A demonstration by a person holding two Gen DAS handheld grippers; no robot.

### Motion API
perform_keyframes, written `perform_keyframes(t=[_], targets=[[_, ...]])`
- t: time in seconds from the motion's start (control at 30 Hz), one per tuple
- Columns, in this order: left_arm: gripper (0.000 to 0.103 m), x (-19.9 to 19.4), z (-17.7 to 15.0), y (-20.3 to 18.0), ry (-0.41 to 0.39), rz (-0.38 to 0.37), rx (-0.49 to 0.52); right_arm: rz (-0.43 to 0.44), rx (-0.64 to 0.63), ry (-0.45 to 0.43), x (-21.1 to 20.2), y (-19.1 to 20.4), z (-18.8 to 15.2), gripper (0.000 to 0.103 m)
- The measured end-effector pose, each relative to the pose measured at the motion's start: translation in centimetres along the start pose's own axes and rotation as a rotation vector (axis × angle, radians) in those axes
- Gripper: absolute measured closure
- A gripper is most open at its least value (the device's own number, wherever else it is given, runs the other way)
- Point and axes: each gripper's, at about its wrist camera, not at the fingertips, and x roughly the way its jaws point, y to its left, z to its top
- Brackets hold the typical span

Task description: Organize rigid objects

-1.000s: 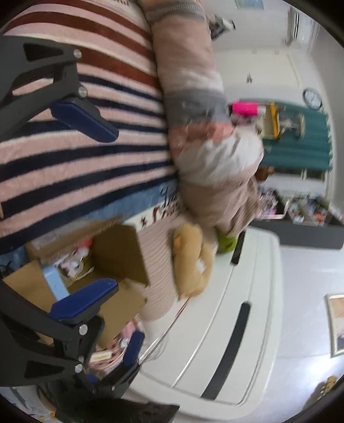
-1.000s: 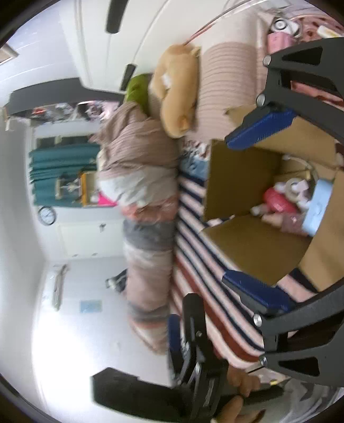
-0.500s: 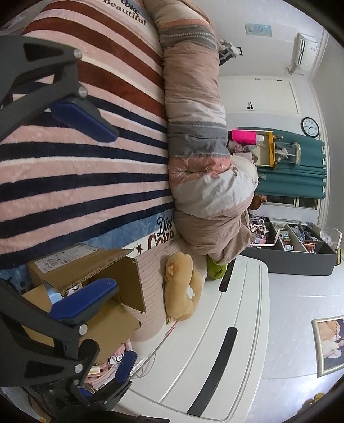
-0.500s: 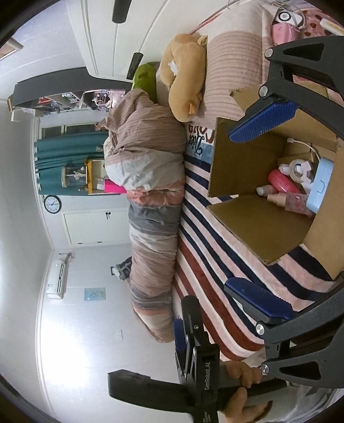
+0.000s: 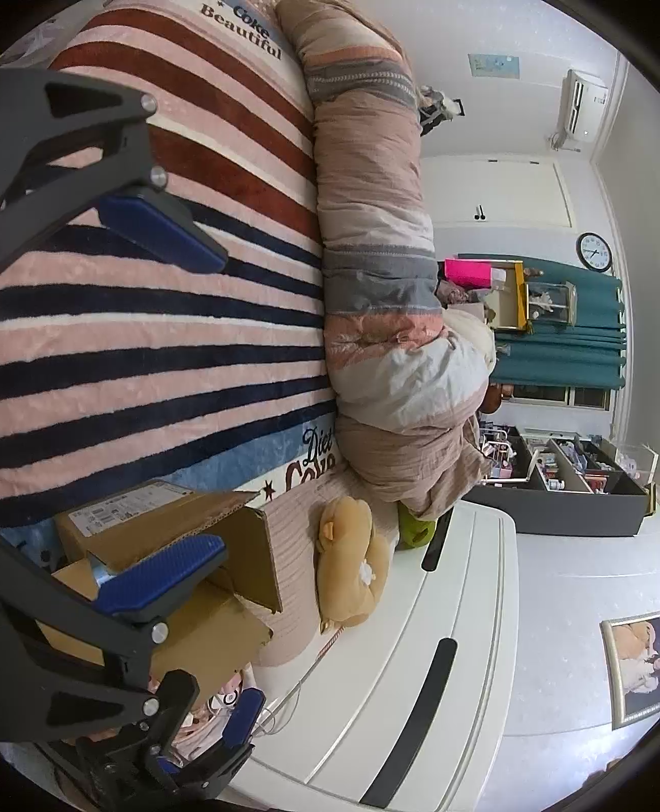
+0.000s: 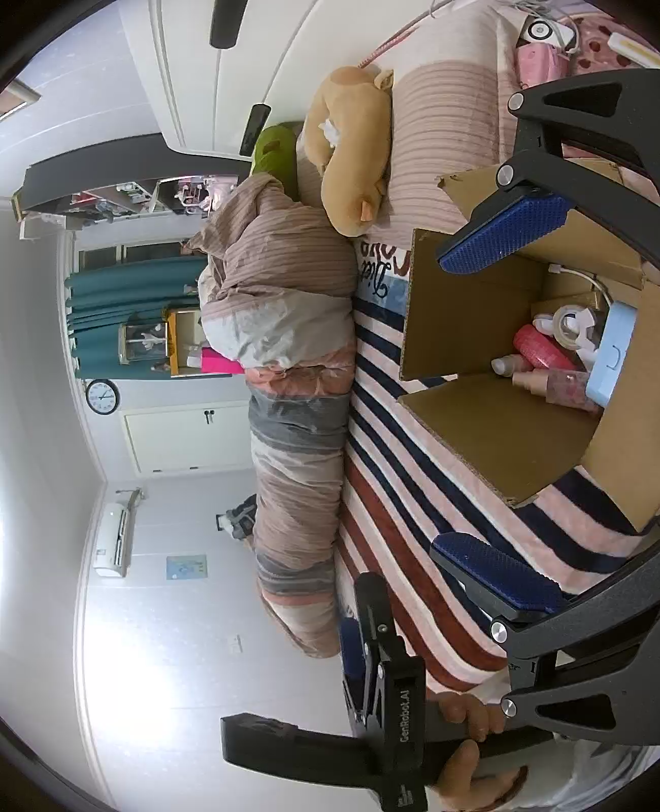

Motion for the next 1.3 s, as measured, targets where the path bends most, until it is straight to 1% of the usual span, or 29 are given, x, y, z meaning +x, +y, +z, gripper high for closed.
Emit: perform_keyframes(t=[0.7,0.97,1.3], targets=[[0.001,-0.2,-0.1,0.9,-0.001,0.034,-0.008,0.014,0.01,0.005,0.3,0.4,-0.3,0.0],[0.001,-0.2,-0.2,1.1,-0.002,0.044,-0.006,-0.007,-0.001,0.011,0.5,0.8,-0.4,0.0],[0.001,-0.2,-0.3,1.3,-0.003,0.071,-0.014,-0.01,-0.003,0.014,0.5,1.0,-0.4,0.0]])
